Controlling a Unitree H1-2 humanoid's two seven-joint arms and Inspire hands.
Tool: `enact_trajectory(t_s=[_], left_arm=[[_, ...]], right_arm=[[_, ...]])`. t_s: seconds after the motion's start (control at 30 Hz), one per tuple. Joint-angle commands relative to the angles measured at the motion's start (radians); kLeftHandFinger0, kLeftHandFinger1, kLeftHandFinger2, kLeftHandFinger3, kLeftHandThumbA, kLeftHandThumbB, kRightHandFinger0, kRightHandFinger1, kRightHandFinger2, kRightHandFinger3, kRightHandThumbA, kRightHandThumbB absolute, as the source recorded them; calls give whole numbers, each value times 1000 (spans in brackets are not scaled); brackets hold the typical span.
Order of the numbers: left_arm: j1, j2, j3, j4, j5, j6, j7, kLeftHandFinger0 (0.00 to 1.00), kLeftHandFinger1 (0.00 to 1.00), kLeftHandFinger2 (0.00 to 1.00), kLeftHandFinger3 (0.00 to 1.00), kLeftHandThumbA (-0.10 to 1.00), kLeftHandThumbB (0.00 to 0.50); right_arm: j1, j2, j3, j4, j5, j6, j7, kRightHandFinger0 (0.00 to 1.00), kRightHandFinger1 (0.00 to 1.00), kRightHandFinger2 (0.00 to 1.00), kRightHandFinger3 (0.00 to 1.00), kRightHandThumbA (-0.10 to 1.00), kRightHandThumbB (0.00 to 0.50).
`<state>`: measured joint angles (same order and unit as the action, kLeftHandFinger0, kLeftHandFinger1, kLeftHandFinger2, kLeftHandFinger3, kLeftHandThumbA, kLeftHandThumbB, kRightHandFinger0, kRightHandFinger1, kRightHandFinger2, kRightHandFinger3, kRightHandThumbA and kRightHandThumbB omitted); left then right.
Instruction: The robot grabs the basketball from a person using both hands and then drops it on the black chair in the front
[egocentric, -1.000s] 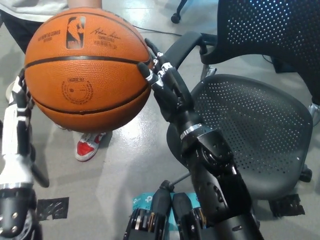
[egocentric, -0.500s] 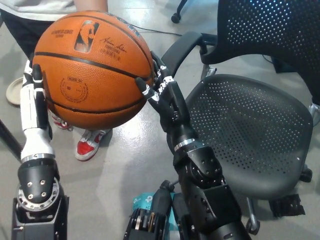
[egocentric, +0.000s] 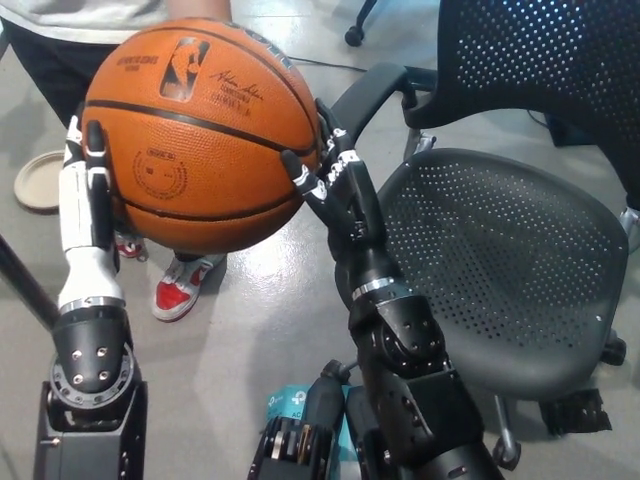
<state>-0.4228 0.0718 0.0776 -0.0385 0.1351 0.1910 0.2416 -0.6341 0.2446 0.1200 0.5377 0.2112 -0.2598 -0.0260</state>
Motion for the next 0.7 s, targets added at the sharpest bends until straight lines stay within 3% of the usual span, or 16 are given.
enact_trajectory(t_s=[0.0, 0.07, 0.1, 0.17, 0.5, 0.53, 0.67], left_arm=[[-105, -54, -141, -33, -2, 22, -132, 1000, 1000, 1000, 1000, 1000, 134], [-105, -51, -145, -34, -5, 23, -129, 1000, 1000, 1000, 1000, 1000, 135], [-127, -57, -149, -58, -10, 38, -131, 1000, 1000, 1000, 1000, 1000, 161], [-158, -64, -159, -96, -12, 59, -130, 1000, 1000, 1000, 1000, 1000, 140], [-234, -77, -187, -142, 1, 106, -107, 1000, 1000, 1000, 1000, 1000, 132], [-271, -82, -211, -139, 32, 122, -109, 1000, 1000, 1000, 1000, 1000, 141], [-324, -98, -236, -119, 41, 145, -110, 1000, 1000, 1000, 1000, 1000, 126]], right_arm=[[-63, 75, 83, -53, -54, 21, 83, 1000, 1000, 1000, 1000, 1000, 224], [-63, 74, 86, -55, -53, 22, 81, 1000, 1000, 1000, 1000, 1000, 223], [-73, 63, 88, -103, -74, 38, 59, 1000, 1000, 1000, 1000, 1000, 232], [-82, 49, 91, -179, -87, 64, 37, 1000, 1000, 1000, 1000, 1000, 232], [-96, 16, 103, -325, -65, 157, 7, 1000, 1000, 1000, 1000, 1000, 251], [-109, -4, 88, -365, -42, 168, 15, 1000, 1000, 1000, 1000, 1000, 209], [-117, -34, 67, -423, -42, 216, -24, 1000, 1000, 1000, 1000, 1000, 258]])
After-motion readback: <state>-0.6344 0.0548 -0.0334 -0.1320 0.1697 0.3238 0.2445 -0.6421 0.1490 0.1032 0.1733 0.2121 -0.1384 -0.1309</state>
